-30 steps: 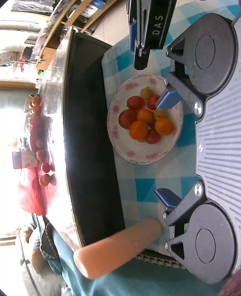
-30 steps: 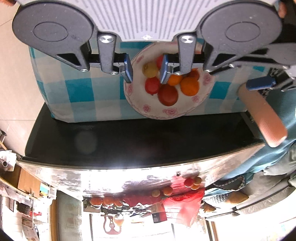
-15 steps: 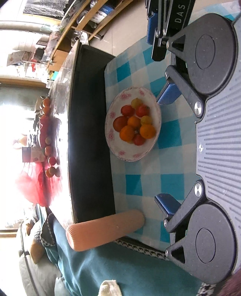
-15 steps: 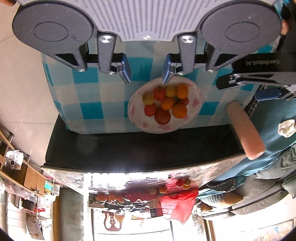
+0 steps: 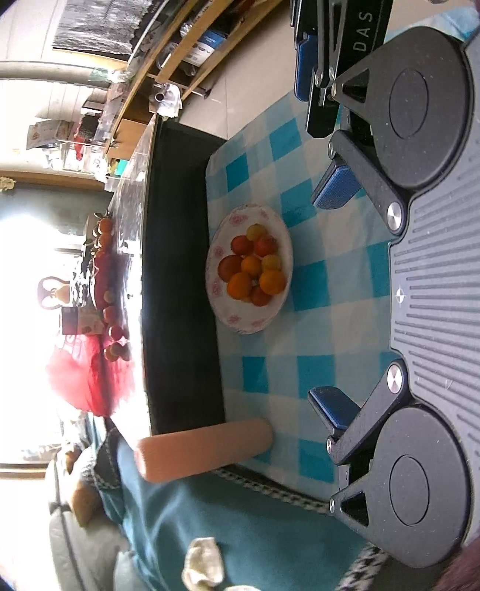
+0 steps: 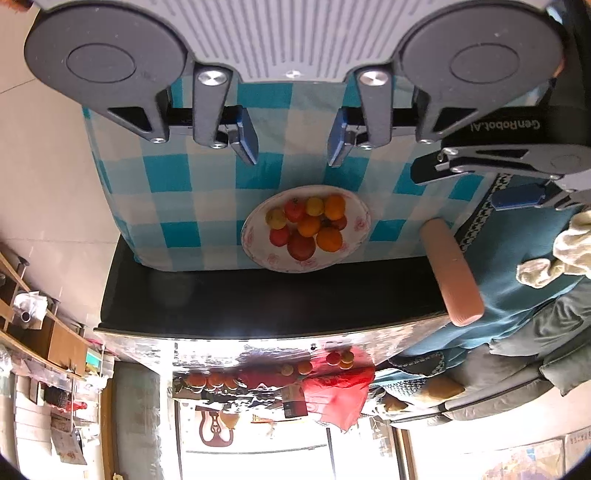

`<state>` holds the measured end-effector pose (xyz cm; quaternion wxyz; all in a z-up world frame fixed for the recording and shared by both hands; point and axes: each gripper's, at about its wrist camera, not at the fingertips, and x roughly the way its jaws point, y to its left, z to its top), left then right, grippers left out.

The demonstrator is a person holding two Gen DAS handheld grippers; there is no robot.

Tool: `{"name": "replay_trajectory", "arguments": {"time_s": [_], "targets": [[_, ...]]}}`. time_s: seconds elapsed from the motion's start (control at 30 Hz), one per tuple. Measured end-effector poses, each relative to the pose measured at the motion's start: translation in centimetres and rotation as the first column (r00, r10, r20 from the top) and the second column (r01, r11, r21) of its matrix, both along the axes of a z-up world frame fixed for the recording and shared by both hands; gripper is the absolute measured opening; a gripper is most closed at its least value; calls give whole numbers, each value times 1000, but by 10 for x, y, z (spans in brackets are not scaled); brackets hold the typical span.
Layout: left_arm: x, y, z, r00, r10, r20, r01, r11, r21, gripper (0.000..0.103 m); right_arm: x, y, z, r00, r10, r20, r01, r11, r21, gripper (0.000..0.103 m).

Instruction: Organize fruits

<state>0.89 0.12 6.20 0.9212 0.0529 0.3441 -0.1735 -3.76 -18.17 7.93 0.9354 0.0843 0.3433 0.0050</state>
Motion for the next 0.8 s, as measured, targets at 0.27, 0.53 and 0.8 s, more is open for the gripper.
{"name": "replay_trajectory", "arguments": {"time_s": [0.27, 0.53, 0.8], "targets": [[-22, 8, -9, 1000, 19, -12, -18, 1000, 24, 103, -30, 4, -3, 1000, -4, -7, 4, 1000, 26, 56], [-43, 13, -22, 997, -3, -71, 3, 1000, 13, 103, -49, 10, -15, 999, -9, -53, 10, 1000, 24, 56], [-65, 15, -24, 997, -7, -71, 8, 1000, 21, 103, -69, 19, -21, 998, -4, -71, 6, 1000, 22, 56]]}}
